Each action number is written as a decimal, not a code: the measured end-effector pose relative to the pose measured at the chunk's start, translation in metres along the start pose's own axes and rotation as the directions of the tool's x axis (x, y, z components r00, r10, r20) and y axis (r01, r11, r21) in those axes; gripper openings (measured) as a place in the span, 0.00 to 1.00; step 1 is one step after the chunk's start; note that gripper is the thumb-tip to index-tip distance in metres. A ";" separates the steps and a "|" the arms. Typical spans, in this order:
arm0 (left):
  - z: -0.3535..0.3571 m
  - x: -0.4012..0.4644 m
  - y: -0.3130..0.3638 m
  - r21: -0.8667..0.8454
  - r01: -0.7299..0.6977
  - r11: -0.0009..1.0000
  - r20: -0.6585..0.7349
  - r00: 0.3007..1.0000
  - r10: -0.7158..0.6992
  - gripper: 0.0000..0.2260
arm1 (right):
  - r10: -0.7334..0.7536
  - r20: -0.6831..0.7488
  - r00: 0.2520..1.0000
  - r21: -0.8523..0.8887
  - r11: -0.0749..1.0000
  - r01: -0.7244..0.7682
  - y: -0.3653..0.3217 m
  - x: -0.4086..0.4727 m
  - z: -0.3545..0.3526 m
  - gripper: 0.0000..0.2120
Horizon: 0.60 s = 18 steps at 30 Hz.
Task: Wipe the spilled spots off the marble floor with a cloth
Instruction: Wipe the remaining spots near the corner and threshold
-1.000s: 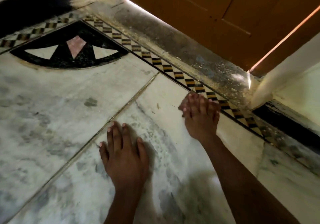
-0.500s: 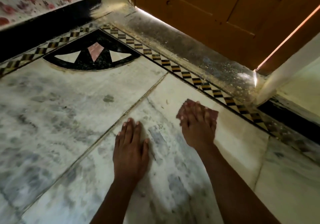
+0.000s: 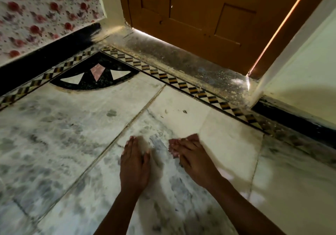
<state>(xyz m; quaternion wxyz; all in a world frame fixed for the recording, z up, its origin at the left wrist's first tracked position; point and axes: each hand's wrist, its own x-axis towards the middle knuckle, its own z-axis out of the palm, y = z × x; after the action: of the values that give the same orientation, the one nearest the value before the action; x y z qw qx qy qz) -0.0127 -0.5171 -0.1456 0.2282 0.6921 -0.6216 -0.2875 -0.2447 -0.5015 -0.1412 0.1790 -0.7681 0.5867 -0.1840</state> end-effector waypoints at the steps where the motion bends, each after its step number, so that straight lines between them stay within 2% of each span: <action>1: 0.002 -0.001 0.007 -0.036 0.028 0.999 0.000 1.000 -0.028 0.36 | 0.042 -0.015 0.999 0.141 0.989 -0.040 -0.005 -0.004 -0.003 0.20; 3: 0.006 -0.007 0.021 -0.150 0.050 0.987 0.024 0.999 -0.047 0.35 | 0.226 0.009 0.974 0.476 0.855 -0.203 -0.016 -0.005 -0.014 0.17; 4: 0.008 -0.012 0.029 -0.239 0.047 0.970 0.043 0.998 -0.038 0.32 | 0.322 0.049 0.946 0.631 0.724 -0.279 -0.021 -0.003 -0.021 0.16; 6: 0.010 -0.023 0.049 -0.401 0.018 0.916 0.059 0.998 0.006 0.25 | 0.451 0.079 0.889 0.801 0.503 -0.326 -0.031 0.004 -0.037 0.13; 8: 0.007 -0.030 0.067 -0.477 -0.049 0.878 0.029 0.997 0.071 0.16 | 0.550 0.087 0.831 0.897 0.320 -0.305 -0.037 0.008 -0.054 0.12; 10: 0.001 -0.033 0.079 -0.518 -0.127 0.846 -0.008 0.990 0.143 0.11 | 0.594 0.152 0.790 0.961 0.099 -0.259 -0.045 0.010 -0.072 0.13; 12: -0.009 -0.034 0.090 -0.558 -0.180 0.810 -0.034 0.980 0.195 0.09 | 0.611 0.203 0.766 0.974 -0.043 -0.223 -0.051 0.009 -0.085 0.13; 15: -0.020 -0.031 0.102 -0.558 -0.281 0.781 -0.070 0.953 0.294 0.10 | 0.625 0.238 0.743 0.971 -0.133 -0.198 -0.056 0.010 -0.098 0.14; 18: -0.027 -0.028 0.110 -0.479 -0.332 0.813 -0.029 0.931 0.363 0.21 | 0.621 0.299 0.724 0.954 -0.223 -0.203 -0.059 0.012 -0.110 0.17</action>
<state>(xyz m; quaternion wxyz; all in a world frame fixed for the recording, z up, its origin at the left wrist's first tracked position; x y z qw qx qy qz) -0.0763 -0.5036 -0.0489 0.4198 0.4799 -0.6544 -0.4065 -0.2463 -0.5052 -0.0156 0.6244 -0.1119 0.5136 -0.5777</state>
